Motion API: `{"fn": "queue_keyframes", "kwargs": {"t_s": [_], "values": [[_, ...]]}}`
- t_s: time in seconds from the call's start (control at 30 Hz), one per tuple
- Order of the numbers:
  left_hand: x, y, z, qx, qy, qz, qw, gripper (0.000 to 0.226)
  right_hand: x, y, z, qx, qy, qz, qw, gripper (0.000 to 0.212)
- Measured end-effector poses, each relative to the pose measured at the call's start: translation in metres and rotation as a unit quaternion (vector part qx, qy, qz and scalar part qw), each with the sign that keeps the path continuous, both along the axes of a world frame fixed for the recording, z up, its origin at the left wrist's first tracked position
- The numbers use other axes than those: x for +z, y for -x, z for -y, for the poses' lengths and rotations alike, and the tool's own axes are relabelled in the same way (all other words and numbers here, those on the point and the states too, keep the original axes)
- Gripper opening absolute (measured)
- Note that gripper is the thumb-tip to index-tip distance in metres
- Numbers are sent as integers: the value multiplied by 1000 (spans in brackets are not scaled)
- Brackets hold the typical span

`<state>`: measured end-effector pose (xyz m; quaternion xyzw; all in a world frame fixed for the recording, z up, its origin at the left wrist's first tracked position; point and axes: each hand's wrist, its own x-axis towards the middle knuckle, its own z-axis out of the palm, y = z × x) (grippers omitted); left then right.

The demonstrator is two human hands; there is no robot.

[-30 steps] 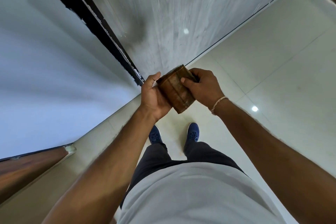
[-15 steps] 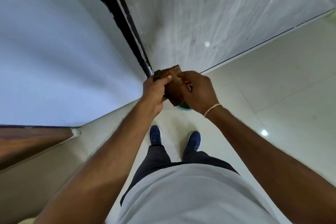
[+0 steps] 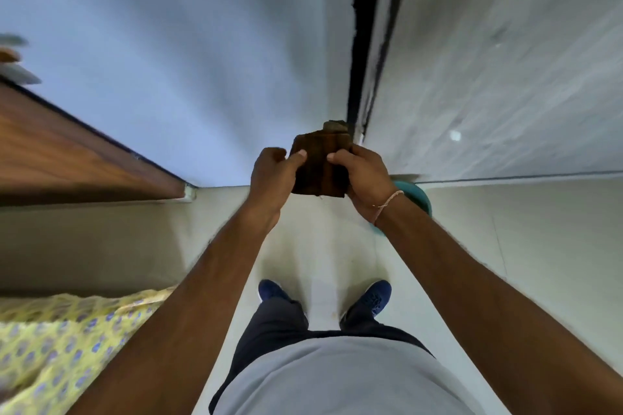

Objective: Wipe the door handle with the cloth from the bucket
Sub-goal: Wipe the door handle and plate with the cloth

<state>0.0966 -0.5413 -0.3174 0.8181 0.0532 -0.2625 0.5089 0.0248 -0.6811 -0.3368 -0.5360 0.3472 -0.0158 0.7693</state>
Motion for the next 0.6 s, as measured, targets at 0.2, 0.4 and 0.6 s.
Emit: {"fn": "queue_keyframes", "kwargs": {"t_s": [0.2, 0.4, 0.6], "values": [[1, -52, -123, 62, 214, -140, 965, 37, 14, -65, -90, 59, -43, 34, 997, 28], [1, -102, -250, 137, 210, -77, 965, 25, 27, -133, -203, 141, 1, 39, 989, 27], [19, -149, -355, 195, 209, -27, 958, 30, 44, -192, -301, 200, -6, 39, 979, 29]]}}
